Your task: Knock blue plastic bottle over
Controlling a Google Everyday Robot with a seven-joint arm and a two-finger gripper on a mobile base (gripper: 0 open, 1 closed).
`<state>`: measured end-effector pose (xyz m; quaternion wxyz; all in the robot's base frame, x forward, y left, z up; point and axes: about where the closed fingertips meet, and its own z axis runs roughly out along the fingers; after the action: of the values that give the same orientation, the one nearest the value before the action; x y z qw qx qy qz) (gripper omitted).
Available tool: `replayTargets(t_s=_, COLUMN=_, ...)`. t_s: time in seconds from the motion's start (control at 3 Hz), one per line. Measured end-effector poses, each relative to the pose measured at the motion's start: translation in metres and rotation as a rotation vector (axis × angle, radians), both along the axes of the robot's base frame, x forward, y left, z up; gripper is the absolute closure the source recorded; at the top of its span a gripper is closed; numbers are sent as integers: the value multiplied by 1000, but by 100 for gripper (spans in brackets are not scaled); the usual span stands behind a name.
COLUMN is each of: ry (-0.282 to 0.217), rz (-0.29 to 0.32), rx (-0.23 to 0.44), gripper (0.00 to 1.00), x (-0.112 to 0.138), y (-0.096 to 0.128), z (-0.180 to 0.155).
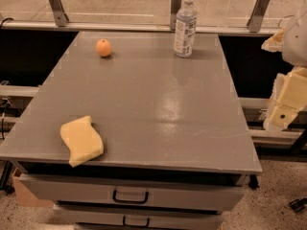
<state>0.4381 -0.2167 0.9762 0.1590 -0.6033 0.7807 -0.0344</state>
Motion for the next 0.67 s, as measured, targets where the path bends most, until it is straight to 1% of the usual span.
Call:
replayTargets(t_s=0.33, ry=0, rz=0, rx=0, gripper=0, x=0, y=0, z=0)
replayTargets(t_s=0.67, ry=-27, rz=28, rx=36, gripper=0, x=29, y=-3, z=-9)
